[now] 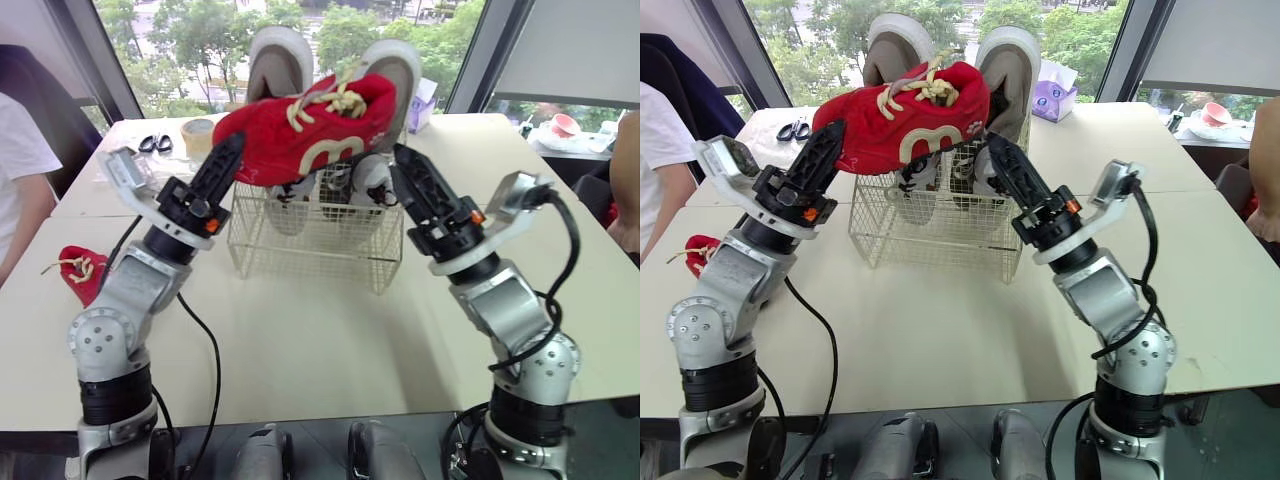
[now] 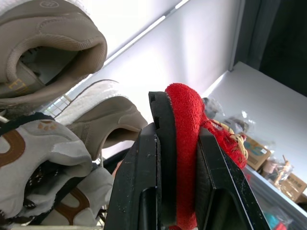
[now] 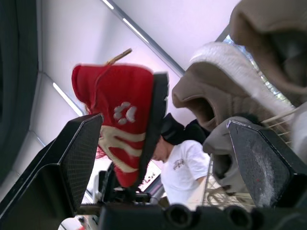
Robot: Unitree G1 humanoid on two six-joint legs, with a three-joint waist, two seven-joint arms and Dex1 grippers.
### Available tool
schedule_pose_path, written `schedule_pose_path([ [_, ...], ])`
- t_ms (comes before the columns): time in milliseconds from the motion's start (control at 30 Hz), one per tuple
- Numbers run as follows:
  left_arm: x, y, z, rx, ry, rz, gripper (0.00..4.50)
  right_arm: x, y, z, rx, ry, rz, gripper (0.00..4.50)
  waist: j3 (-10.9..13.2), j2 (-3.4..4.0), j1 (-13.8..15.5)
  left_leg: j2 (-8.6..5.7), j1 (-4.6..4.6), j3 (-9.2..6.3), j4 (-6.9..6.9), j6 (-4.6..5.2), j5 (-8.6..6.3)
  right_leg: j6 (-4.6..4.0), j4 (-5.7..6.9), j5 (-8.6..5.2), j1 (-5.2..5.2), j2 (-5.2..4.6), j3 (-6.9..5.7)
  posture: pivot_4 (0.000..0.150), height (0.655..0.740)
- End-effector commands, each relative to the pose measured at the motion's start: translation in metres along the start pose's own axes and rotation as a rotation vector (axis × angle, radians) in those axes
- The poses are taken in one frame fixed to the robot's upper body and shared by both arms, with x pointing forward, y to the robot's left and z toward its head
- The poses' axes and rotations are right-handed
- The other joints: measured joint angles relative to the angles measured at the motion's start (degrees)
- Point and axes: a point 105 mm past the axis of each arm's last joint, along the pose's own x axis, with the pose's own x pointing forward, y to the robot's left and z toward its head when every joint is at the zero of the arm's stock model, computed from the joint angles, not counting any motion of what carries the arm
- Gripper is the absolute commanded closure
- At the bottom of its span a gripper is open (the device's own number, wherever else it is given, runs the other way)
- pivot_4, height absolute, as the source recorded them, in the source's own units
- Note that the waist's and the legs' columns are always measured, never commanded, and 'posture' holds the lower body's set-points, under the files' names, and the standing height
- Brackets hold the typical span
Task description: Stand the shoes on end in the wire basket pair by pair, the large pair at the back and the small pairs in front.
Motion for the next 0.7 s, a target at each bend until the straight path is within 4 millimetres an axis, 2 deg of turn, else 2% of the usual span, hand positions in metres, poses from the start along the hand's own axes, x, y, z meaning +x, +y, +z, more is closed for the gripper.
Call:
schedule_pose_path([
  [33, 0.005, -0.017, -0.008, 0.040, 0.014, -0.073, 4.26, 0.011, 0.016, 0.001, -0.029, -0.047, 0.043, 0.02, 0.00, 0.00, 0.05, 0.00, -0.01, 0.00, 0.00, 0.00, 0.00, 0.00, -0.01, 0.00, 0.00, 0.00, 0.00, 0.150, 0.7400],
  [267, 0.005, -0.013, -0.013, 0.037, -0.003, -0.062, 4.26, 0.021, 0.029, 0.000, -0.017, -0.068, 0.102, 0.02, 0.00, 0.00, 0.01, 0.00, -0.02, -0.02, 0.00, 0.00, 0.00, 0.00, -0.02, 0.00, -0.01, 0.00, -0.01, 0.150, 0.7400],
  [533, 0.000, -0.010, -0.021, 0.027, 0.016, -0.050, 4.26, 0.027, 0.030, 0.008, -0.030, -0.099, 0.113, 0.02, 0.00, 0.00, 0.06, 0.02, -0.02, -0.03, 0.00, 0.01, 0.00, 0.00, -0.03, -0.01, -0.02, 0.01, -0.03, 0.150, 0.7400],
  [633, -0.002, -0.009, -0.022, 0.032, 0.025, -0.041, 4.26, 0.028, 0.030, 0.008, -0.036, -0.098, 0.118, 0.80, 0.00, 0.00, 0.01, 0.01, -0.02, -0.03, 0.00, 0.01, 0.00, -0.01, -0.03, -0.01, -0.01, 0.01, -0.03, 0.150, 0.7400],
  [700, -0.003, -0.008, -0.024, 0.038, 0.033, -0.036, 4.26, 0.029, 0.031, 0.007, -0.037, -0.096, 0.121, 1.68, 0.00, 0.00, 0.01, 0.02, -0.03, -0.04, 0.00, 0.01, -0.01, -0.01, -0.03, -0.01, -0.02, 0.01, -0.03, 0.150, 0.7400],
])
